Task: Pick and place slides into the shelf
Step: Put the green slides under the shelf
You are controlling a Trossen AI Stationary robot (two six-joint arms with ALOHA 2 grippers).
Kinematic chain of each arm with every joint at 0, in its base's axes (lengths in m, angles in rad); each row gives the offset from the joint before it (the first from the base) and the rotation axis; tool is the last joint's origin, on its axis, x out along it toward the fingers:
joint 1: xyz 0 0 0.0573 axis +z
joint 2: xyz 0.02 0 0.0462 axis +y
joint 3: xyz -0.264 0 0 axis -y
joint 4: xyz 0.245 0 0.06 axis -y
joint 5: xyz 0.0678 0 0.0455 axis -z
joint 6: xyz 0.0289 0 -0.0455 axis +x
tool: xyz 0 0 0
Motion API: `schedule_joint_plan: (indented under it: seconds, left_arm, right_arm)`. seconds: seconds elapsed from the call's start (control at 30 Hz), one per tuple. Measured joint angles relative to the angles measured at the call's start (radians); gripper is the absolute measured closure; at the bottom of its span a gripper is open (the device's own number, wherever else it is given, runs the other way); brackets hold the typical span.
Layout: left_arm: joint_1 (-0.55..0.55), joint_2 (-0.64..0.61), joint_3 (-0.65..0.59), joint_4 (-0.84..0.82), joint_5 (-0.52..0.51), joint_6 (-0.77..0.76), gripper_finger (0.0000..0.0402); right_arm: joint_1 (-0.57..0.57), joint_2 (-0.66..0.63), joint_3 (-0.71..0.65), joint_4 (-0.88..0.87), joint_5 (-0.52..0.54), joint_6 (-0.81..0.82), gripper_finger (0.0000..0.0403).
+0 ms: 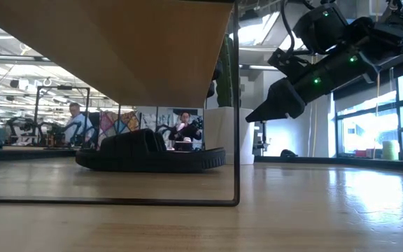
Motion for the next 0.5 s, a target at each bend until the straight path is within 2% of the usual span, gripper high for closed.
schedule_joint_plan:
  seconds: [0.23, 0.37, 0.5]
  left_arm:
    - [-0.001, 0.000, 0.064, -0.116, 0.065, -0.064, 0.0395]
    - [-0.003, 0.000, 0.106, -0.160, 0.067, -0.069, 0.0397]
    - [-0.009, 0.000, 0.163, -0.238, 0.067, -0.143, 0.0397]
  right_arm:
    - [0.000, 0.000, 0.000, 0.000, 0.000, 0.000, 0.0144]
    - [0.000, 0.000, 0.000, 0.000, 0.000, 0.000, 0.0144]
    - [0.000, 0.000, 0.000, 0.000, 0.000, 0.000, 0.0144]
